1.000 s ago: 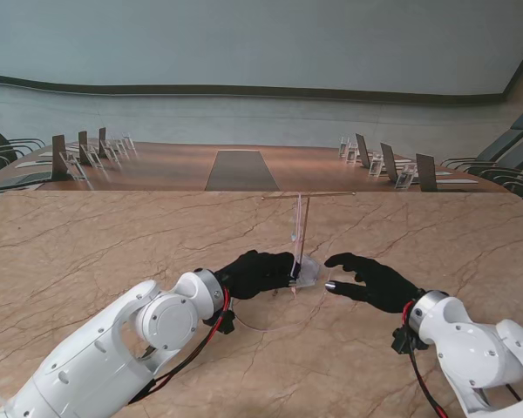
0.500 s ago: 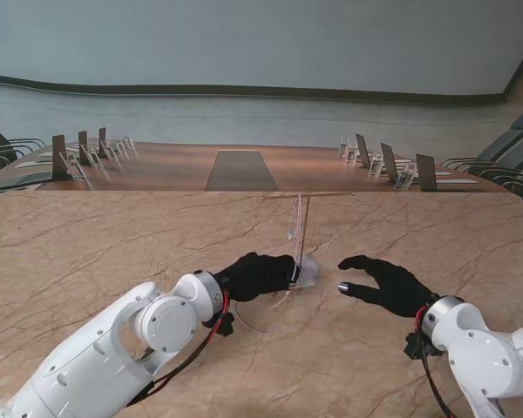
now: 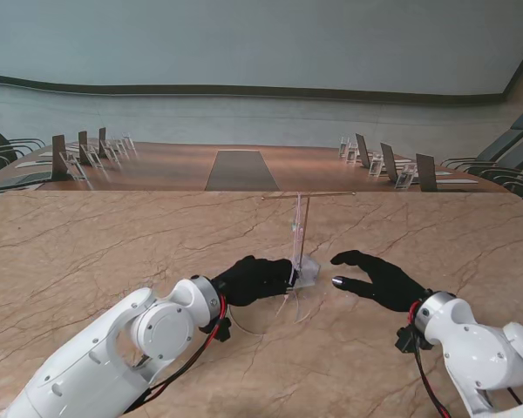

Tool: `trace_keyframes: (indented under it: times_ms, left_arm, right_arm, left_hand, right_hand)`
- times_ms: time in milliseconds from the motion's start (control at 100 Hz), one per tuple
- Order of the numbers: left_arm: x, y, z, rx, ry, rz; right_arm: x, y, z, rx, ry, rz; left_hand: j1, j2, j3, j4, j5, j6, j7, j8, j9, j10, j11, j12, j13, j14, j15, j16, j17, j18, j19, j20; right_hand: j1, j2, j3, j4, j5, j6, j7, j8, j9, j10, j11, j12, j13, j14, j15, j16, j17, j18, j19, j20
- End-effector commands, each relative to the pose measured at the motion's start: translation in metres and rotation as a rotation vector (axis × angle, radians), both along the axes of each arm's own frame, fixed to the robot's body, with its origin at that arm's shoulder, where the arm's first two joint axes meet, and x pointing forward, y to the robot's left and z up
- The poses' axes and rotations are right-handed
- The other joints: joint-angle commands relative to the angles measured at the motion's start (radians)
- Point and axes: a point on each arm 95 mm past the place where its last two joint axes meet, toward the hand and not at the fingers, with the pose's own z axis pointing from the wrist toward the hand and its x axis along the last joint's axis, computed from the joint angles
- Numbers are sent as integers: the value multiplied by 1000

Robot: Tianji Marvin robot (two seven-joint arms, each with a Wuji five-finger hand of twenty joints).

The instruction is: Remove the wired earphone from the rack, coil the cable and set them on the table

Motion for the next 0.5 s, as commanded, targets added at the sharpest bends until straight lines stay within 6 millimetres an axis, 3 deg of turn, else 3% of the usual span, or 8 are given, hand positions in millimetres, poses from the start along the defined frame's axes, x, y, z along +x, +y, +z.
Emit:
trace_keyframes:
  times_ms: [0,160,260,490]
  left_arm:
    - [-6,0,-4,6,11,-6]
    - [-11,1,-7,18,14,-11]
    - [-13,0,-9,21,20,-15]
    - [-19,-3,-12,26,32,-31]
  right_arm:
    - [5,5,5,6,-16,22]
    - [15,13,10,35,-13,58]
    - [20,19,12,34,-16,79]
    - [31,31,13,59,3,124]
  left_hand:
    - [74,4,-4,-9,-28,0,22,10,-20,-24,-6,13,-12,-27,4,-6,-13,5,-5,-9]
    - [75,5,-4,-9,-30,0,22,6,-21,-22,-6,11,-13,-24,4,-7,-14,6,-12,-12]
    - [75,4,-4,-9,-30,0,22,5,-21,-22,-5,11,-14,-23,5,-7,-13,7,-13,-12]
    - [74,5,-4,-10,-32,0,24,0,-22,-22,-4,10,-15,-24,7,-6,-12,8,-13,-12]
  right_hand:
    - [-2,45,-15,20,-24,10,12,6,-21,17,14,8,13,-31,20,12,8,-56,-28,26]
    - [-3,42,-14,19,-22,25,10,2,-22,22,25,11,11,-29,33,13,5,-61,-8,25]
    - [17,2,-4,18,-20,33,12,-1,-42,10,25,8,1,-43,36,9,-20,-75,51,13]
    - [-13,11,5,13,-27,46,-7,-16,-39,22,40,10,14,-25,42,9,-45,-72,160,-34]
